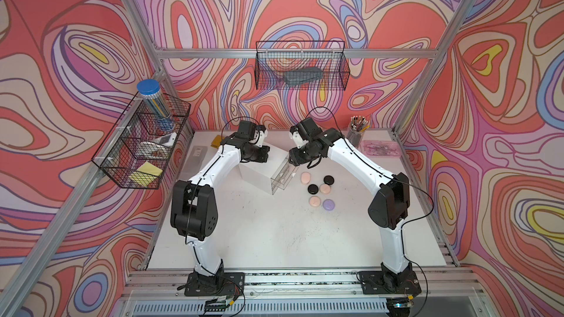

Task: Put the bluetooth earphones in the drawer according to color
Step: Place the bluetooth earphone in the drawer.

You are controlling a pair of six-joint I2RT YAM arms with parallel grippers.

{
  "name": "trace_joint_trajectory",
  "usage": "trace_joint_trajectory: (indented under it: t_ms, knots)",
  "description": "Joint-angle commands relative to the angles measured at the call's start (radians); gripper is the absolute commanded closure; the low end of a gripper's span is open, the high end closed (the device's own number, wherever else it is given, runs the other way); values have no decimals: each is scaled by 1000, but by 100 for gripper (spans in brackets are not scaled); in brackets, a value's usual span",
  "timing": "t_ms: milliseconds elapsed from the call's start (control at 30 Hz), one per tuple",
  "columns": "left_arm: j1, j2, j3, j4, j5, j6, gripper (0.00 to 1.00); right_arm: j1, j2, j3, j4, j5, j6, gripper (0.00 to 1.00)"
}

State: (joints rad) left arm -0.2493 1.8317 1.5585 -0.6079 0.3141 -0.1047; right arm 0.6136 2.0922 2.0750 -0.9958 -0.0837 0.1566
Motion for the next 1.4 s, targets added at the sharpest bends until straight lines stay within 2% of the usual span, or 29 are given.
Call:
trace_joint_trajectory:
  t_ms: [0,533,733,967,1367]
  knots:
    - [-5,74,-51,-190,-42,4,100,9,19,38,-2,-33,-7,59]
    - [-5,90,-56,-175,-36,3,100,30,78,62,8,-90,-5,54]
    - [-5,98,-52,-181,-35,5,100,29,85,63,3,-86,-6,37]
    - [-5,98,-52,-184,-38,6,100,29,70,34,21,-74,-3,29]
    - [-5,97,-52,-183,-45,7,100,29,-68,-86,93,82,-3,8]
